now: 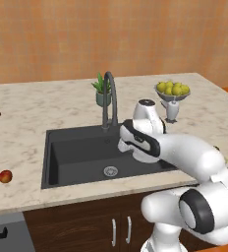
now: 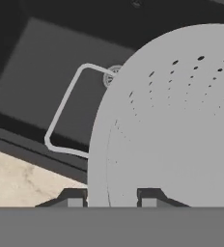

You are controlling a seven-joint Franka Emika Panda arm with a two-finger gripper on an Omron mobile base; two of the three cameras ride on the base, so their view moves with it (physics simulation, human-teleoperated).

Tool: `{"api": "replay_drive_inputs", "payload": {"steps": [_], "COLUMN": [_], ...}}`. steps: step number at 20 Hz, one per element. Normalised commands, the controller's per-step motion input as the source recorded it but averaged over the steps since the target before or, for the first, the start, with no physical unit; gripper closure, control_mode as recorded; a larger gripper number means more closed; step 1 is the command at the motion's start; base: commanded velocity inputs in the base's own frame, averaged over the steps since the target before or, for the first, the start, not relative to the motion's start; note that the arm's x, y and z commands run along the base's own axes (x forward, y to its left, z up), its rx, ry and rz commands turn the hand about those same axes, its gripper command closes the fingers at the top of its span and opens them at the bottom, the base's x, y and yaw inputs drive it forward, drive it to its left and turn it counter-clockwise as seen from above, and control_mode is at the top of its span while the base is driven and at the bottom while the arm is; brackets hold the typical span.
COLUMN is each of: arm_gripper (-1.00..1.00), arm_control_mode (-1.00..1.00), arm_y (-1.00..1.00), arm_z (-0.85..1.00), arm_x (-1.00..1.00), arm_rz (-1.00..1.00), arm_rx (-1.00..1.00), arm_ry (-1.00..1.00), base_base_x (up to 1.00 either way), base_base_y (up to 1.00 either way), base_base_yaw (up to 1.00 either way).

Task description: Put the colander in the sink, put the kiwi, apple, kiwi in the colander, and turn on the sink faucet and pour water over the colander.

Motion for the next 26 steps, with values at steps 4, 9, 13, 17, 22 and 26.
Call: {"api": "replay_drive_inputs", "payload": {"steps": [4,9,13,17,22,26], "arm_gripper": [1.00,1.00,1.00,1.00,1.00,1.00], "arm_control_mode": [-1.00,-1.00,-1.00,-1.00,-1.00,-1.00], "arm_y": [0.98,0.91,0.69,0.42,0.27,0.12], "arm_z": [-0.08,-0.22,-0.19,-0.16,-0.61,-0.25], "arm_x": [-0.23,0.16,0.67,0.74,0.45,0.30], "arm_rz": [-0.13,-0.08,-0.01,0.00,0.00,0.00], "arm_rx": [-0.03,-0.06,-0.02,0.00,0.00,0.00], "arm_ry": [0.00,0.00,0.00,0.01,0.02,0.06], "base_base_x": [0.00,0.00,0.00,0.00,0.00,0.00], "base_base_y": [0.00,0.00,0.00,0.00,0.00,0.00], "base_base_yaw": [0.00,0.00,0.00,0.00,0.00,0.00]}}
